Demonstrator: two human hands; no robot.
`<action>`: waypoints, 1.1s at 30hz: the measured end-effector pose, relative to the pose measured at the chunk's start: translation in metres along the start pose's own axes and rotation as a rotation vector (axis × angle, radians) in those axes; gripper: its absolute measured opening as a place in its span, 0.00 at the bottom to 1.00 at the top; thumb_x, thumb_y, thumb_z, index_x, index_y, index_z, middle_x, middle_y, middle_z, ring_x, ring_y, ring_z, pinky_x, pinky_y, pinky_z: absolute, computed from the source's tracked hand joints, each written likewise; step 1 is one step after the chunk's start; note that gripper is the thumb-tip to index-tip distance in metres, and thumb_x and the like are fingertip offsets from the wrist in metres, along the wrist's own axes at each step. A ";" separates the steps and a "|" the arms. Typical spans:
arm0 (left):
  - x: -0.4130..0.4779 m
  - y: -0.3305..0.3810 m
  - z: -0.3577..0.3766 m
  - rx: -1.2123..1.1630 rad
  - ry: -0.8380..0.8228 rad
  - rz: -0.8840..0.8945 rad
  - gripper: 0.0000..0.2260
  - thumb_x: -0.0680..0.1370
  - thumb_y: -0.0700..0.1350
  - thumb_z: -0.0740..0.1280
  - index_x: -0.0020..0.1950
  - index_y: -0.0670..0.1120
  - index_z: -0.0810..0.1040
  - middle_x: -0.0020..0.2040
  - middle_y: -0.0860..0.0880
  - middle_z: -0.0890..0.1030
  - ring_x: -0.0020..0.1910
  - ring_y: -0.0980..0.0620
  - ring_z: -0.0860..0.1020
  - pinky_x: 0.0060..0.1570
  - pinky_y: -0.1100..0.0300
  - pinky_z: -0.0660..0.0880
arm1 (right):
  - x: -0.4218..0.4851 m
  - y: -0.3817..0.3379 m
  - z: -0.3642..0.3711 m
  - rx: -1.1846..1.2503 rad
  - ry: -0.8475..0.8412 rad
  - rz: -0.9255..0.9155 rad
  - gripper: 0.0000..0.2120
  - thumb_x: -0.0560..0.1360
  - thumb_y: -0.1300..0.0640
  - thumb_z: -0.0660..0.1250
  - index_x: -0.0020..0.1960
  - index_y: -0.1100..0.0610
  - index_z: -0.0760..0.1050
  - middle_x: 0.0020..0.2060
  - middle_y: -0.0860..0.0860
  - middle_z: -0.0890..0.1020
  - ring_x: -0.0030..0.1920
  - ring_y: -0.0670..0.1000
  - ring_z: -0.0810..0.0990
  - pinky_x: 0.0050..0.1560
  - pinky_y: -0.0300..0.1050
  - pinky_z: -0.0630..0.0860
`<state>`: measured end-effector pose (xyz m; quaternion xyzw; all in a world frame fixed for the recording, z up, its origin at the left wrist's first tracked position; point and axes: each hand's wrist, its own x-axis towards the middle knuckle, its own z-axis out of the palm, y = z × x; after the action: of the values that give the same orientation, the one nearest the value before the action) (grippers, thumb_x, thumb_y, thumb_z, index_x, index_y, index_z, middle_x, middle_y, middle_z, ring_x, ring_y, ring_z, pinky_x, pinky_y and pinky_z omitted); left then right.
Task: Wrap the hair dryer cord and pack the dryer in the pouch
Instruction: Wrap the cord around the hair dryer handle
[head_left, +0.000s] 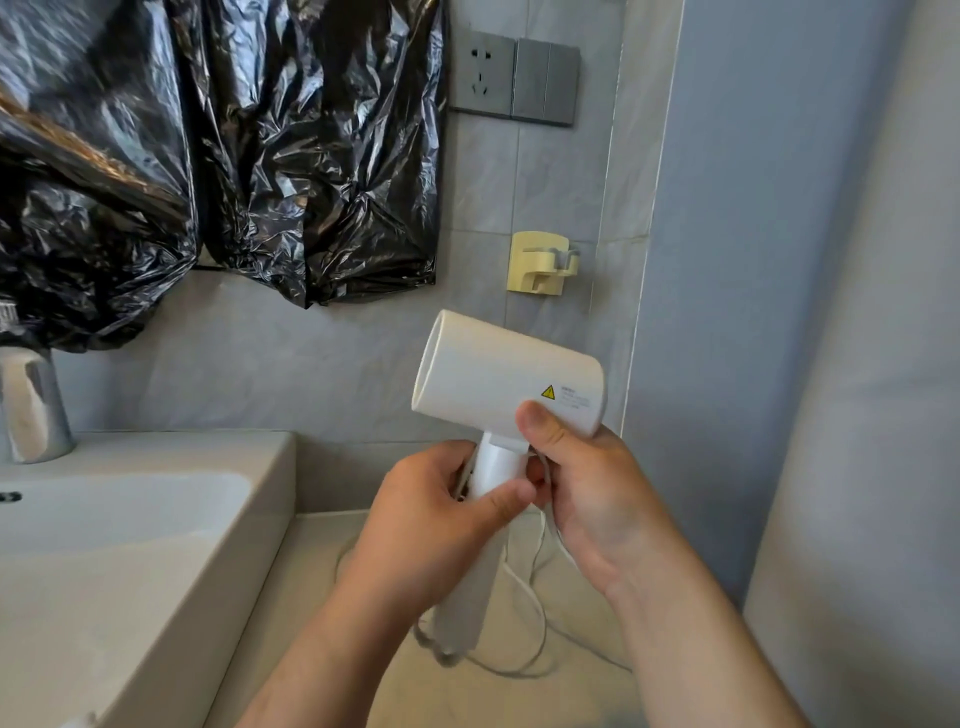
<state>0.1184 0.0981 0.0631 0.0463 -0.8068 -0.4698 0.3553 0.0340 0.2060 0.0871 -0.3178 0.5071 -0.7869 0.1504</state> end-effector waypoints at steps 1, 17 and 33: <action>-0.001 0.003 -0.001 -0.037 -0.071 0.005 0.09 0.69 0.56 0.75 0.44 0.53 0.85 0.34 0.57 0.83 0.31 0.60 0.77 0.33 0.63 0.71 | 0.001 0.000 -0.003 0.012 0.001 -0.010 0.20 0.61 0.48 0.78 0.49 0.57 0.82 0.40 0.54 0.83 0.36 0.53 0.76 0.37 0.45 0.71; 0.001 0.007 -0.057 -0.078 -0.408 -0.034 0.22 0.62 0.53 0.77 0.55 0.55 0.83 0.50 0.49 0.86 0.50 0.50 0.84 0.46 0.55 0.81 | -0.018 -0.022 -0.008 -0.585 -0.309 0.018 0.28 0.58 0.61 0.82 0.56 0.56 0.77 0.46 0.52 0.86 0.46 0.49 0.85 0.44 0.44 0.80; 0.006 -0.003 -0.034 -0.552 0.154 0.051 0.25 0.60 0.52 0.76 0.54 0.45 0.80 0.45 0.43 0.84 0.43 0.45 0.81 0.41 0.45 0.79 | -0.022 -0.021 0.020 -0.676 0.043 -0.338 0.19 0.75 0.63 0.66 0.41 0.37 0.79 0.37 0.43 0.84 0.39 0.47 0.82 0.49 0.48 0.81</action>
<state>0.1345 0.0693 0.0739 -0.0370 -0.6199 -0.6577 0.4264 0.0655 0.2137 0.1041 -0.4122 0.6815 -0.5954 -0.1054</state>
